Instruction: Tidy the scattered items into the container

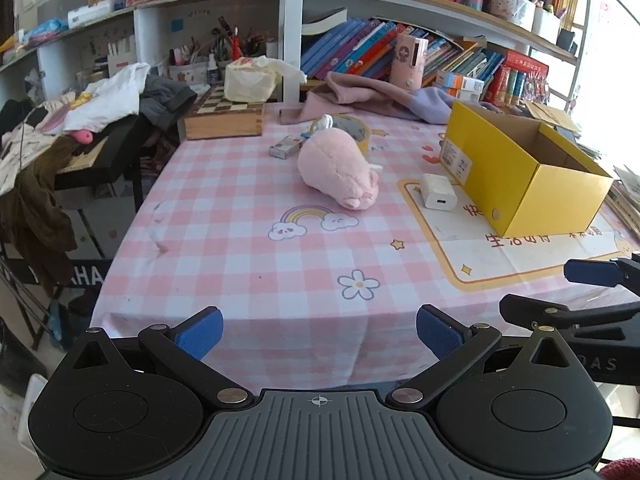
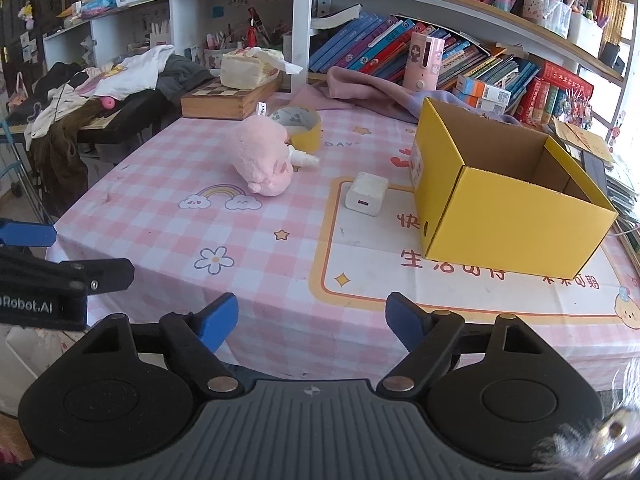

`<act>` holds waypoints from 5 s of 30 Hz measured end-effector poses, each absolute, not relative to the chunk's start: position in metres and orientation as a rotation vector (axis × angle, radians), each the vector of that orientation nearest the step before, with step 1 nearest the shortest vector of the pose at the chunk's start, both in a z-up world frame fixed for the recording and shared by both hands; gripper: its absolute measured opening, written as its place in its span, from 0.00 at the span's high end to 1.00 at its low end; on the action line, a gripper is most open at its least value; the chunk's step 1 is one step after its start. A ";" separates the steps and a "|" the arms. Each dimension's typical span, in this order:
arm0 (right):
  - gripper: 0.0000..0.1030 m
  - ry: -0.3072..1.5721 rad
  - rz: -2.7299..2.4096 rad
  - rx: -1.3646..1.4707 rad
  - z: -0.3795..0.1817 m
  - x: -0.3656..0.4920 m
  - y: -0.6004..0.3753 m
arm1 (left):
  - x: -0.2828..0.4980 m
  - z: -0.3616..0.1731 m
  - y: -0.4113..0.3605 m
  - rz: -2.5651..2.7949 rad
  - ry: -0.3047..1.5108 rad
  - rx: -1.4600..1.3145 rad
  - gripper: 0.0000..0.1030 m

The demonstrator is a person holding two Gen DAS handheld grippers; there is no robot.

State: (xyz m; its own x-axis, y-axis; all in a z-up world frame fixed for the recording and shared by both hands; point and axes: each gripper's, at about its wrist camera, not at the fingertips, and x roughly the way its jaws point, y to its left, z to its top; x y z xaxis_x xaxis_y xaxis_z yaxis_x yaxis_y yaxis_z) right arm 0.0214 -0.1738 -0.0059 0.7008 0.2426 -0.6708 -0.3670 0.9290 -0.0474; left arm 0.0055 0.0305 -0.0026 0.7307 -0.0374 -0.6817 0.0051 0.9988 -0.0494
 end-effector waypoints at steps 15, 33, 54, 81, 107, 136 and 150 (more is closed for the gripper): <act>0.34 0.723 0.304 -0.167 -0.017 0.051 -0.172 | 0.032 -0.011 0.033 -0.014 0.740 -0.046 0.00; 0.43 0.748 0.262 -0.180 -0.030 0.142 -0.157 | 0.113 -0.019 0.023 -0.034 0.742 -0.021 0.00; 0.46 0.746 0.164 -0.232 -0.057 0.228 -0.134 | 0.233 -0.031 0.027 -0.005 0.753 -0.127 0.00; 0.59 0.828 0.166 -0.111 -0.080 0.255 -0.138 | 0.250 -0.052 0.033 -0.037 0.844 -0.199 0.32; 0.59 0.684 0.407 -0.111 -0.009 0.147 -0.156 | 0.113 0.010 0.072 -0.018 0.739 -0.322 0.33; 0.59 0.692 0.288 -0.084 0.008 0.007 -0.192 | 0.003 0.007 0.045 -0.139 0.758 -0.381 0.33; 0.59 0.732 0.174 -0.016 0.005 -0.009 -0.238 | 0.012 0.005 -0.003 -0.281 0.831 -0.309 0.33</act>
State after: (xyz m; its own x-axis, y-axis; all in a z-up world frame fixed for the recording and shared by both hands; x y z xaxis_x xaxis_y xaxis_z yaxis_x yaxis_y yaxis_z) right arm -0.0088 -0.2383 0.0047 0.7298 0.1522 -0.6665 -0.1637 0.9855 0.0458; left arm 0.0116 -0.0028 0.0046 0.6421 -0.3617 -0.6760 0.1227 0.9188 -0.3751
